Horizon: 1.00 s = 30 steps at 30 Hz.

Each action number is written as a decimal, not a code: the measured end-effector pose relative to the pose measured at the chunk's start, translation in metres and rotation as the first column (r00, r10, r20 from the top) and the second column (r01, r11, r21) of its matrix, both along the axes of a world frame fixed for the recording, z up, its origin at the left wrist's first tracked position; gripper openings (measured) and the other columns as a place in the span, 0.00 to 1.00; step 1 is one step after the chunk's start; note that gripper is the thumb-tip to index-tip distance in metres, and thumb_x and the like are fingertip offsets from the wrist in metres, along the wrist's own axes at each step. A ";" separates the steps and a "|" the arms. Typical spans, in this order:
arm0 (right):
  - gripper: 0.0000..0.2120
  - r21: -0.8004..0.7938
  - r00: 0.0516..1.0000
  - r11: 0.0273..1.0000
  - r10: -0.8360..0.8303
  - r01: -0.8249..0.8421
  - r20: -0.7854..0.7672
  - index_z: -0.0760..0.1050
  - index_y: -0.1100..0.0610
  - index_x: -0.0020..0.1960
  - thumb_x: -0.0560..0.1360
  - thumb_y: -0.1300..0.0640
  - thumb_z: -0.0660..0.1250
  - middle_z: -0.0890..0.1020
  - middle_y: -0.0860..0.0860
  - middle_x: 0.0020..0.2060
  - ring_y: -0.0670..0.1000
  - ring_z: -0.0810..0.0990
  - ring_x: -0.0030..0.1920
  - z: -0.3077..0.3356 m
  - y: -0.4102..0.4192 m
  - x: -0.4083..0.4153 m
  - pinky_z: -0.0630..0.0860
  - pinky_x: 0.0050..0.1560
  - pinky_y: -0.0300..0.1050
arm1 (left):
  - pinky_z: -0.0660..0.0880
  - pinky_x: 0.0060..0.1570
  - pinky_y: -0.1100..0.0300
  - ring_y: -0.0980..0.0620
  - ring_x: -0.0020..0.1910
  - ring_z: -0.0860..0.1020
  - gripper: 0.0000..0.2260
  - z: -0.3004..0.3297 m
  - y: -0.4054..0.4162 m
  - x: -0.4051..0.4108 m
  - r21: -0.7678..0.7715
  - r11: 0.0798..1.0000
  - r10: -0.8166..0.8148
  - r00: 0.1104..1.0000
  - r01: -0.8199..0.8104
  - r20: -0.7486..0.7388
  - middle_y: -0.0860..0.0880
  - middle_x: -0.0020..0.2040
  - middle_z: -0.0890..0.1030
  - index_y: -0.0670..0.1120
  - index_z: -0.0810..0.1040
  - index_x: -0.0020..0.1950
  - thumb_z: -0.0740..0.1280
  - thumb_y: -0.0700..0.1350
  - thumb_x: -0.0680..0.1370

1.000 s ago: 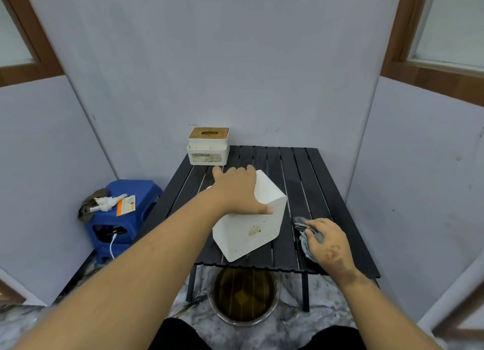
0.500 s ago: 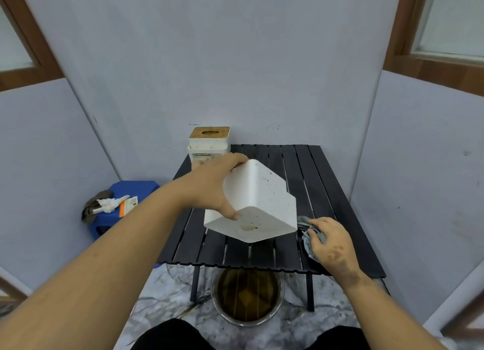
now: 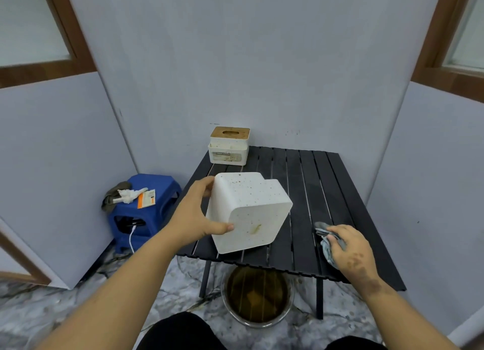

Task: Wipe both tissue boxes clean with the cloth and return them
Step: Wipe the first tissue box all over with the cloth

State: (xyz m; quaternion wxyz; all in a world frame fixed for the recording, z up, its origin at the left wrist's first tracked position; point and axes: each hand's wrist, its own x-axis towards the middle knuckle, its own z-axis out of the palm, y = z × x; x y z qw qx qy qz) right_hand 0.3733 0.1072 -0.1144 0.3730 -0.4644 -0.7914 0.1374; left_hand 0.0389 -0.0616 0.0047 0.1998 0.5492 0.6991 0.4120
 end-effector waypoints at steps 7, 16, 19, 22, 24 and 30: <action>0.09 -0.283 0.869 0.959 -0.140 0.000 -0.475 0.82 0.46 0.46 0.78 0.60 0.69 0.85 0.53 0.44 0.54 0.84 0.46 0.068 -0.013 -0.009 0.79 0.48 0.45 | 0.65 0.73 0.53 0.60 0.70 0.70 0.52 -0.035 -0.005 0.012 0.023 0.999 0.040 0.994 -0.043 0.103 0.63 0.71 0.70 0.59 0.62 0.77 0.85 0.56 0.58; 0.10 0.158 0.938 0.925 0.332 -0.345 0.103 0.82 0.58 0.54 0.76 0.60 0.66 0.81 0.52 0.49 0.52 0.78 0.52 0.147 -0.089 -0.128 0.76 0.57 0.50 | 0.68 0.63 0.65 0.67 0.64 0.72 0.45 -0.048 0.002 0.041 0.122 0.991 0.045 0.991 -0.061 0.126 0.64 0.64 0.74 0.65 0.63 0.70 0.85 0.48 0.61; 0.09 0.119 0.834 0.826 0.536 -0.550 0.133 0.83 0.57 0.53 0.74 0.62 0.68 0.81 0.52 0.49 0.50 0.77 0.52 0.143 -0.108 -0.146 0.73 0.56 0.42 | 0.71 0.53 0.72 0.69 0.57 0.76 0.42 -0.048 0.001 0.043 0.140 0.988 0.035 0.984 -0.061 0.177 0.59 0.60 0.78 0.63 0.65 0.67 0.83 0.38 0.63; 0.09 0.082 0.925 0.922 0.380 -0.378 -0.020 0.84 0.55 0.51 0.73 0.63 0.71 0.83 0.48 0.48 0.49 0.80 0.51 0.151 -0.075 -0.133 0.76 0.59 0.46 | 0.63 0.52 0.83 0.70 0.62 0.71 0.44 -0.046 0.001 0.043 0.139 0.989 0.025 0.987 -0.047 0.157 0.60 0.65 0.74 0.59 0.66 0.72 0.85 0.45 0.62; 0.07 -0.032 0.981 0.984 0.172 -0.175 -0.089 0.84 0.55 0.51 0.74 0.62 0.72 0.83 0.49 0.48 0.50 0.81 0.52 0.158 -0.046 -0.121 0.77 0.60 0.46 | 0.60 0.51 0.85 0.66 0.64 0.69 0.47 -0.045 0.001 0.045 0.133 0.989 0.042 0.986 -0.064 0.163 0.61 0.67 0.71 0.58 0.64 0.75 0.85 0.49 0.62; 0.08 0.032 0.928 0.930 0.362 -0.366 0.084 0.84 0.57 0.53 0.75 0.62 0.70 0.82 0.51 0.50 0.49 0.77 0.52 0.154 -0.082 -0.151 0.72 0.60 0.40 | 0.68 0.57 0.73 0.69 0.64 0.70 0.46 -0.053 0.001 0.049 0.166 0.980 0.073 0.977 -0.108 0.202 0.65 0.64 0.73 0.65 0.64 0.71 0.84 0.53 0.58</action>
